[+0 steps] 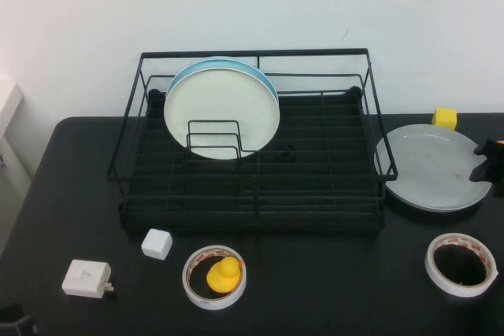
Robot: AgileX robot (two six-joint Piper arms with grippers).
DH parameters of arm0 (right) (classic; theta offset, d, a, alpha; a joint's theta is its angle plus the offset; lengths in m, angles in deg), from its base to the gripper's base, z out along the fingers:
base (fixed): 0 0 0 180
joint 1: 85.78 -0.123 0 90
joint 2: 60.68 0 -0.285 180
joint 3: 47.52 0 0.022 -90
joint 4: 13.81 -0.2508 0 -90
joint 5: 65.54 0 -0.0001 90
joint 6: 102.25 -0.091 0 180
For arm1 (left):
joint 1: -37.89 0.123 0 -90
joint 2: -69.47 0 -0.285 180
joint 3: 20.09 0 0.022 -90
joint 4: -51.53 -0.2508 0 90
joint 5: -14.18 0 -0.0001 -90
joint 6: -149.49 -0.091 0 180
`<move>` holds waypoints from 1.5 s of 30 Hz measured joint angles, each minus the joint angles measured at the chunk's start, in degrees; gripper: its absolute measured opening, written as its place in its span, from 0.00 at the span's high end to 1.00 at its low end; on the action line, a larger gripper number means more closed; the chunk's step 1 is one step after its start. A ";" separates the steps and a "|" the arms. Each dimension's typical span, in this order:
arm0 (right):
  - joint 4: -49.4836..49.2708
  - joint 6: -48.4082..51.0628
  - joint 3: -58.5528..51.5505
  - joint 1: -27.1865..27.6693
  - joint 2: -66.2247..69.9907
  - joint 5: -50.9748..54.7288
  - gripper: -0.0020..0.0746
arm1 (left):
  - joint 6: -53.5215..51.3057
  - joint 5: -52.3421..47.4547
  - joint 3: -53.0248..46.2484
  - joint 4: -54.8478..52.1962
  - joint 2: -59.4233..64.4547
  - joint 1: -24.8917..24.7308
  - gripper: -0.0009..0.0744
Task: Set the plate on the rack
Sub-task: Pick up the plate from the table
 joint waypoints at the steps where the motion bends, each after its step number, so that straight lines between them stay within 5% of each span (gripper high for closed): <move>1: -0.33 0.00 0.70 0.00 1.22 0.00 0.50 | 0.00 0.44 -0.13 0.00 0.00 0.00 0.99; 25: -2.49 0.34 6.54 0.10 7.10 3.32 0.50 | -0.45 1.85 -0.27 -0.47 0.00 0.00 0.99; 45: 19.20 -17.65 6.56 0.13 5.36 2.58 0.56 | -1.29 2.80 -0.27 -0.67 0.00 0.00 0.99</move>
